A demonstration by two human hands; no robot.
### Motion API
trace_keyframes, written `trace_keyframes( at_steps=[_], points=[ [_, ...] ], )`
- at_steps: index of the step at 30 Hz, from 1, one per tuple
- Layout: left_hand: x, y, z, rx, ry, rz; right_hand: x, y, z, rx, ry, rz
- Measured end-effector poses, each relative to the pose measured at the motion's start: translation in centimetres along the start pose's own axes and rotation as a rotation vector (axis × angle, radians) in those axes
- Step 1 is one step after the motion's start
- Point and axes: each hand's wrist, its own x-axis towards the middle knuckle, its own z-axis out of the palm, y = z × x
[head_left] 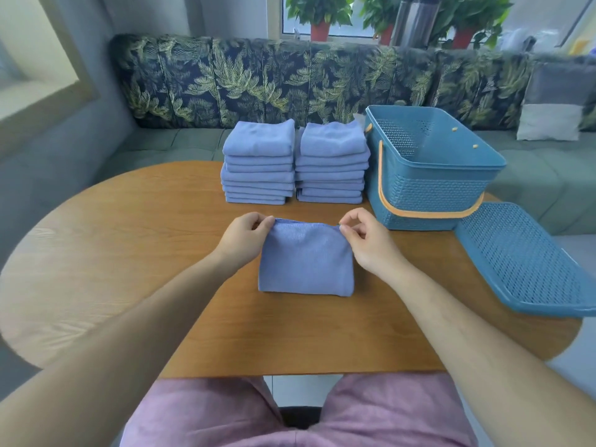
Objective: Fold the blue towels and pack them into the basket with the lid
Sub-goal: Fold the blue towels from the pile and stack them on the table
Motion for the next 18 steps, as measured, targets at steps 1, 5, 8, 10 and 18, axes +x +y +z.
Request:
trace_keyframes(
  at_steps=[1,5,8,10,18],
  points=[
    [1.1,-0.3,0.5,0.010,0.006,-0.026,1.0,0.0,0.4,-0.023,0.004,0.020],
    [4.8,-1.9,2.1,0.078,-0.002,-0.116,4.2,1.2,2.2,-0.104,0.017,0.098],
    [5.1,-2.4,3.1,0.211,0.123,-0.025,5.2,2.4,3.1,-0.277,0.093,0.130],
    [3.6,-2.3,4.0,0.299,0.156,0.198,4.4,2.1,3.9,-0.432,0.186,-0.023],
    [1.5,-4.6,6.2,0.524,-0.145,0.261,1.2,1.9,8.0,-0.640,-0.197,-0.006]
  ],
)
